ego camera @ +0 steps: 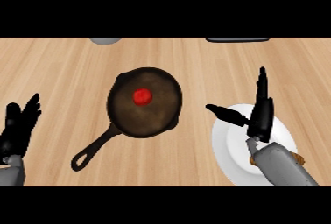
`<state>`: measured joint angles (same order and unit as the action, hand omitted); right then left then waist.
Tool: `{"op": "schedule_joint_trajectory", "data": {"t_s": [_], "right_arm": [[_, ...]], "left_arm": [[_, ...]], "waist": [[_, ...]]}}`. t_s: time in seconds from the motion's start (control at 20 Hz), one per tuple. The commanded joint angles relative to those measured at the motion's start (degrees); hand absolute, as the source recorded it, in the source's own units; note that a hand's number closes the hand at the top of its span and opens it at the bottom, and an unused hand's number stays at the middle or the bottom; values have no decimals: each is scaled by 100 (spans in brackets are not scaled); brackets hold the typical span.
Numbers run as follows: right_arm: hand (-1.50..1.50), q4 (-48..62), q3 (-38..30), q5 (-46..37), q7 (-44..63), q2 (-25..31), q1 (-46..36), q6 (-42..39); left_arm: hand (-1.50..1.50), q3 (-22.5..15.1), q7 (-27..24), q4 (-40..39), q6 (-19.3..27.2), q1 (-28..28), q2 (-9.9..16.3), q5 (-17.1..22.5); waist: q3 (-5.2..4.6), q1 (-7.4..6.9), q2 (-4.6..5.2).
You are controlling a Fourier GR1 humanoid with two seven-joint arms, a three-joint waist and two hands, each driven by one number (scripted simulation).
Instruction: Pick the tomato from the plate and place it in the pan
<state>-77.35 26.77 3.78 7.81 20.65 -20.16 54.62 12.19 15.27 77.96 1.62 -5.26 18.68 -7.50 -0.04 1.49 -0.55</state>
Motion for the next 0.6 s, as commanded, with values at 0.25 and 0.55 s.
{"op": "schedule_joint_trajectory", "data": {"t_s": [0.25,0.55], "right_arm": [[-150,-2623,-789,530,-20,1684,2139,-969],[-150,-3205,-1742,1054,-652,2088,3436,-1750]], "left_arm": [[0,-66,2,-133,115,-172,-140,-152],[0,-25,-370,-39,81,235,-209,-152]], "waist": [[3,-38,38],[5,-66,34]]}}
